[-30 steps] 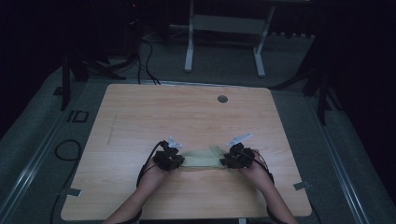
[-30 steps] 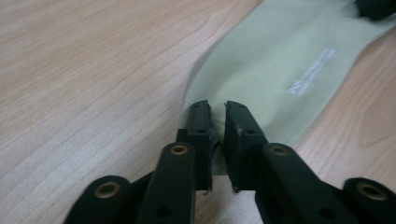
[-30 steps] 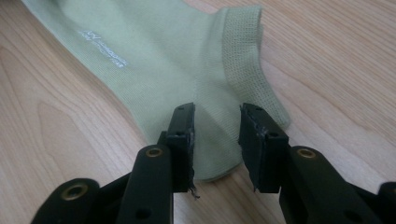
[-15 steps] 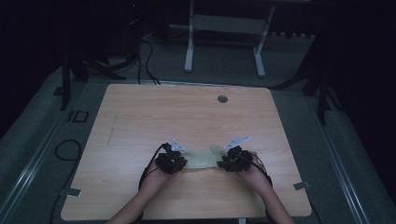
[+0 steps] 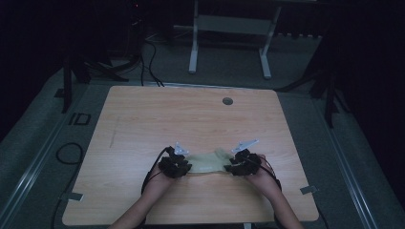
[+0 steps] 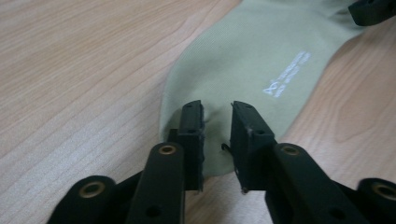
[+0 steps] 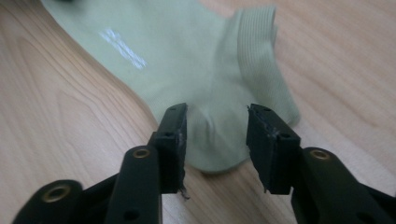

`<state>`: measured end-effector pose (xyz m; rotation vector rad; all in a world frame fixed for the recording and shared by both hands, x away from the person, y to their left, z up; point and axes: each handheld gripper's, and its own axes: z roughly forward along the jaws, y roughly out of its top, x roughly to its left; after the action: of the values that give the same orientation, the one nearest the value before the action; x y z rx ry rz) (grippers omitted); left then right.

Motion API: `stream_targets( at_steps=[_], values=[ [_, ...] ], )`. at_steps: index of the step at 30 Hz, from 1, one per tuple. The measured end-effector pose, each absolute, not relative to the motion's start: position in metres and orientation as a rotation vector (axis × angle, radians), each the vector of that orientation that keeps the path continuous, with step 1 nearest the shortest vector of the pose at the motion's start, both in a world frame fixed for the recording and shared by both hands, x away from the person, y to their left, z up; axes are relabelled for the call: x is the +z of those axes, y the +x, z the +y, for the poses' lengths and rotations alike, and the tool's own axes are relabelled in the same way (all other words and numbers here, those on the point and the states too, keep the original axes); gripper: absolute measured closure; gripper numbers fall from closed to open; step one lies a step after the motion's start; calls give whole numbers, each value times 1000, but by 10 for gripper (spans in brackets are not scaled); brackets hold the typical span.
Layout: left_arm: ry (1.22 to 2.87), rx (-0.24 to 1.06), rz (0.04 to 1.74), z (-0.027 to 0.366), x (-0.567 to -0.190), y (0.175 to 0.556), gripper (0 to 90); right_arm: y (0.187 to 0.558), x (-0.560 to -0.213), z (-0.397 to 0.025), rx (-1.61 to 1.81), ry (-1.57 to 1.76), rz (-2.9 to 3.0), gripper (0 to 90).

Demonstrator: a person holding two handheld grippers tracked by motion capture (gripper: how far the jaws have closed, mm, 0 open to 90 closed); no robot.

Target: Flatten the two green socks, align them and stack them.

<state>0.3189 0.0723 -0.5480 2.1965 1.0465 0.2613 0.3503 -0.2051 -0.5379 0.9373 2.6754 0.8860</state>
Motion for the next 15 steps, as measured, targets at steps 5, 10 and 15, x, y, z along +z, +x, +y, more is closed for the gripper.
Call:
stream_targets(
  at_steps=[5, 10, 15],
  values=[
    [2129, 270, 1020, 75, -536, 316, 508, 351, -522, -209, 984, 957, 2626, 464],
    [2069, 281, 1020, 79, -534, 317, 173, 350, -515, -213, 1106, 996, 2542, 314],
    [1975, 344, 1042, 89, -534, 314, 148, 351, -516, -222, 1177, 1025, 2497, 162]
  ],
)
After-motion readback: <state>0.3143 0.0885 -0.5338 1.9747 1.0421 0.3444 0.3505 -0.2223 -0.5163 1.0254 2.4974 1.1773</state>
